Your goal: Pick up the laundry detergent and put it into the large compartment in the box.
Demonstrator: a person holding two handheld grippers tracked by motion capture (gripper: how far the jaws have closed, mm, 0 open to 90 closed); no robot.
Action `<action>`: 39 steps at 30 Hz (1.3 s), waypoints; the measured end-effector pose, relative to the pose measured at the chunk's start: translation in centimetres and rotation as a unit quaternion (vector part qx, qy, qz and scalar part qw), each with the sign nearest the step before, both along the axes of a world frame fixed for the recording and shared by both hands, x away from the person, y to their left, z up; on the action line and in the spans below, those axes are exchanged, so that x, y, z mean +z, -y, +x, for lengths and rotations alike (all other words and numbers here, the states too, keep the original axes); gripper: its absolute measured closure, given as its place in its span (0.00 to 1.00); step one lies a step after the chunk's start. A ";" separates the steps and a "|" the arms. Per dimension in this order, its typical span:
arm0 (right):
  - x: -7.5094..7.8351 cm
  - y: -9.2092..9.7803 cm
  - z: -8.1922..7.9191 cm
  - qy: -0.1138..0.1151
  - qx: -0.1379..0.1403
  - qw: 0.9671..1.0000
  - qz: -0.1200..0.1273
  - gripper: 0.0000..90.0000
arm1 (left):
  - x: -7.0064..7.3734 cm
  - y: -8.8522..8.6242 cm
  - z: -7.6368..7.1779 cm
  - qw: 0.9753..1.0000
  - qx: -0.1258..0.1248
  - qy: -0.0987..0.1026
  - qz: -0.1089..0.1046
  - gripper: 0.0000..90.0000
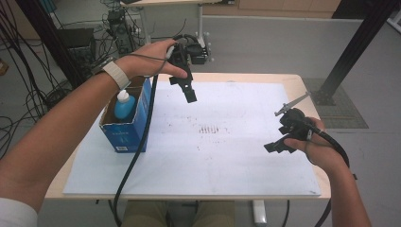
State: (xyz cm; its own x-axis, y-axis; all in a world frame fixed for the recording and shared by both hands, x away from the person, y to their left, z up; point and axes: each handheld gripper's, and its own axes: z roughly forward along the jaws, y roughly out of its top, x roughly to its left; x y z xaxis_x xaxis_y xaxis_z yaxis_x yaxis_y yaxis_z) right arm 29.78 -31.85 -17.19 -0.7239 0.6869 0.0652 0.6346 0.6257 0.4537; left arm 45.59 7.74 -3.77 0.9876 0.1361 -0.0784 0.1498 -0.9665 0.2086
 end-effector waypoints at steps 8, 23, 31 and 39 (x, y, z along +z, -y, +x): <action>-0.1 0.0 0.0 -0.001 -0.001 1.000 0.001 0.11 | -0.6 0.5 -0.2 1.000 -0.006 0.004 0.000 0.10; -0.1 0.0 0.1 0.002 -0.002 1.000 0.000 0.10 | -1.1 1.3 -0.5 1.000 -0.014 0.009 0.009 0.10; 0.0 0.2 -0.1 0.004 -0.004 1.000 0.000 0.10 | -1.2 1.4 -0.5 1.000 -0.012 0.011 0.011 0.11; -0.3 0.3 0.0 0.003 -0.004 1.000 0.002 0.10 | -1.5 1.3 -0.4 1.000 -0.008 0.010 0.013 0.11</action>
State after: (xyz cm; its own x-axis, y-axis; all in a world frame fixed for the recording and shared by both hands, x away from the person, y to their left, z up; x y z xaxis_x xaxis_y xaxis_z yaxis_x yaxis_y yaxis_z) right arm 29.73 -32.12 -17.48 -0.7194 0.6918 0.0627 0.6359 0.6196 0.4601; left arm 45.21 6.41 -5.28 0.9908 0.1229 -0.0560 0.1313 -0.9737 0.1864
